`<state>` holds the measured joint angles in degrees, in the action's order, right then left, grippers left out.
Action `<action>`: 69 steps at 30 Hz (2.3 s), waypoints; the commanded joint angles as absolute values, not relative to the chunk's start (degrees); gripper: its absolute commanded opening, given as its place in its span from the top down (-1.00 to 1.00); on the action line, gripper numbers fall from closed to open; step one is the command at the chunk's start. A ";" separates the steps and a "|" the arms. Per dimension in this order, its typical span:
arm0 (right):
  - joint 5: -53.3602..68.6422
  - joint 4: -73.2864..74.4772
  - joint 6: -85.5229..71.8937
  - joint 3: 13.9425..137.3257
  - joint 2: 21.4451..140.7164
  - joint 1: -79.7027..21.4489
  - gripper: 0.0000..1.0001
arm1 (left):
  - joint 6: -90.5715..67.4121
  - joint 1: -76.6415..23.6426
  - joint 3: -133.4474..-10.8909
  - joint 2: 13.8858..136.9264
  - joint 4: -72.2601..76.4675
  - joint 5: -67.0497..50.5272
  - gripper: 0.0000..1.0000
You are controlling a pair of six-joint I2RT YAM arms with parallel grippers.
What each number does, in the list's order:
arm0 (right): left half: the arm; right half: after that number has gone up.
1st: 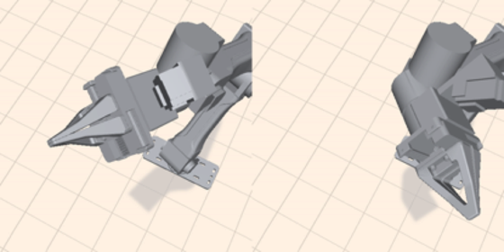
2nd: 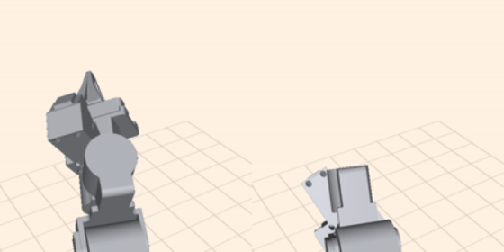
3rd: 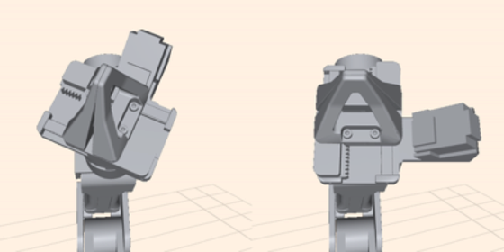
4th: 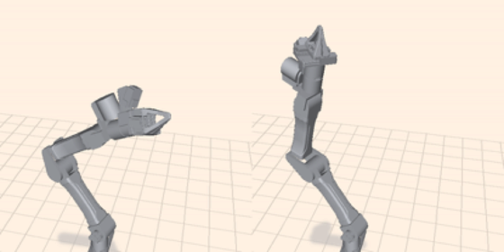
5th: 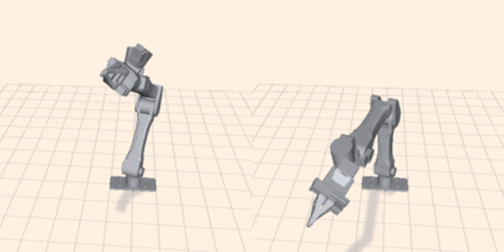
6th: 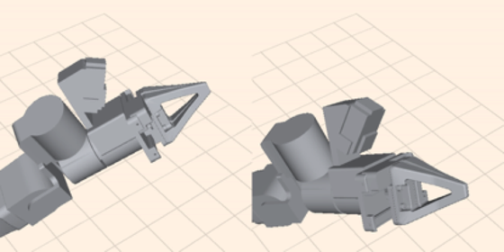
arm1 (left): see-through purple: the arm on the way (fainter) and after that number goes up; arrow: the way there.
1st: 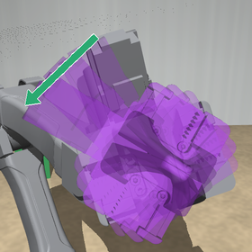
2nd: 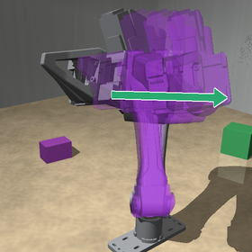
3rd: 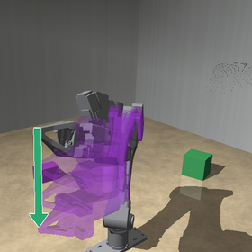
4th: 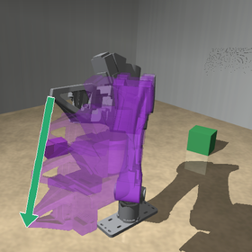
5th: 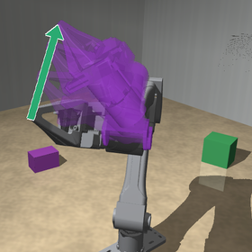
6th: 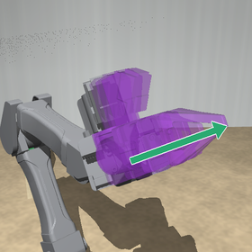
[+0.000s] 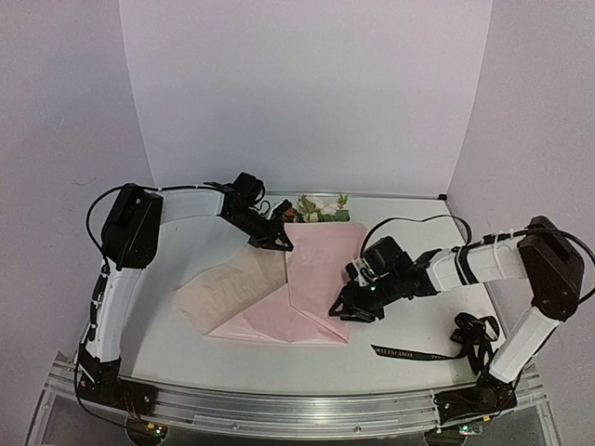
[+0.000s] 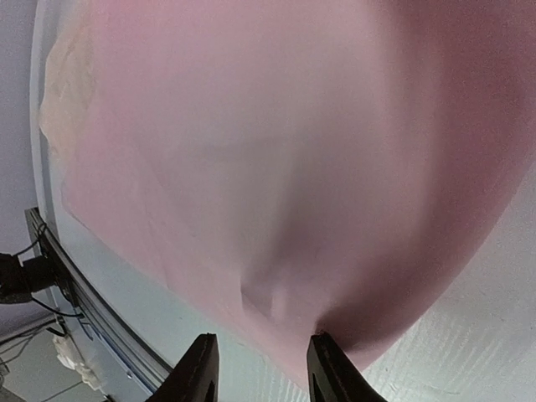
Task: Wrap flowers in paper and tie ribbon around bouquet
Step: Press the fold line of the 2/3-folded wrapping paper.
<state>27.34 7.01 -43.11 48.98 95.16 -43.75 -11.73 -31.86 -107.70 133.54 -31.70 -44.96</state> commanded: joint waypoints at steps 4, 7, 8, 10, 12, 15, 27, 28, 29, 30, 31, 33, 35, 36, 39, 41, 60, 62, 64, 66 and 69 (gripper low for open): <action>26.53 -9.28 -52.53 43.83 98.55 -43.52 0.34 | -11.10 -31.38 -110.04 134.08 -32.17 -42.91 1.00; 25.90 -12.42 -53.98 40.98 98.52 -43.51 0.35 | -11.82 -31.30 -110.13 134.21 -31.91 -41.66 1.00; 25.81 -13.21 -54.40 40.25 98.43 -43.51 0.35 | -12.04 -31.30 -110.24 134.34 -31.91 -41.21 1.00; 25.56 -14.72 -55.04 38.78 97.99 -43.51 0.35 | -12.35 -31.22 -110.38 134.59 -31.81 -40.49 1.00; 25.47 -15.80 -55.53 37.68 97.51 -43.51 0.34 | -12.71 -31.20 -110.33 134.70 -31.49 -39.99 1.00; 25.20 -17.46 -56.18 35.69 97.11 -43.51 0.34 | -13.35 -31.20 -110.27 134.81 -30.89 -39.66 1.00; 25.57 -21.97 -57.72 33.51 97.33 -43.51 0.27 | -16.53 -32.04 -101.99 122.50 -27.44 -32.18 0.15; 25.69 -22.19 -57.87 33.68 97.57 -43.51 0.28 | -16.83 -32.63 -99.78 119.56 -26.63 -30.67 0.10; 25.81 -22.35 -58.01 33.80 97.78 -43.51 0.29 | -17.26 -33.42 -97.45 117.53 -25.69 -29.89 0.07; 25.97 -22.60 -58.11 33.98 97.96 -43.51 0.30 | -18.01 -34.29 -95.47 115.22 -24.68 -29.77 0.07; 26.15 -22.76 -58.22 34.20 98.14 -43.51 0.31 | -18.66 -35.35 -94.11 113.59 -24.20 -29.93 0.07; 26.64 -22.98 -58.51 34.79 98.50 -43.51 0.36 | -19.39 -37.80 -92.09 111.63 -23.83 -30.46 0.10; 27.16 -23.19 -58.62 35.35 98.67 -43.64 0.39 | -21.24 -40.21 -90.38 111.18 -22.11 -32.35 0.17; 27.34 -23.27 -58.62 35.57 98.70 -43.65 0.39 | -22.16 -41.50 -89.88 111.37 -21.02 -33.78 0.21; 27.99 -23.30 -58.43 36.25 98.40 -43.77 0.39 | -24.12 -44.79 -88.96 113.58 -19.26 -37.05 0.34; 28.17 -23.29 -58.24 36.35 97.98 -43.77 0.39 | -24.62 -46.37 -88.55 115.10 -18.46 -38.01 0.36; 28.30 -23.03 -58.70 35.60 97.36 -43.79 0.38 | -29.25 -46.84 -80.05 120.33 -15.36 -36.67 0.61; 28.16 -23.03 -58.68 35.24 97.27 -43.78 0.37 | -29.76 -46.82 -79.52 120.86 -15.15 -36.50 0.61; 28.14 -23.03 -58.71 35.04 97.29 -43.80 0.38 | -30.13 -46.80 -79.28 121.73 -15.54 -36.23 0.63; 28.04 -23.03 -58.75 34.87 97.29 -43.85 0.37 | -30.14 -46.79 -79.28 122.49 -16.18 -35.45 0.65; 27.62 -23.11 -58.80 34.34 97.34 -43.83 0.37 | -29.97 -46.76 -79.33 123.32 -17.15 -33.99 0.70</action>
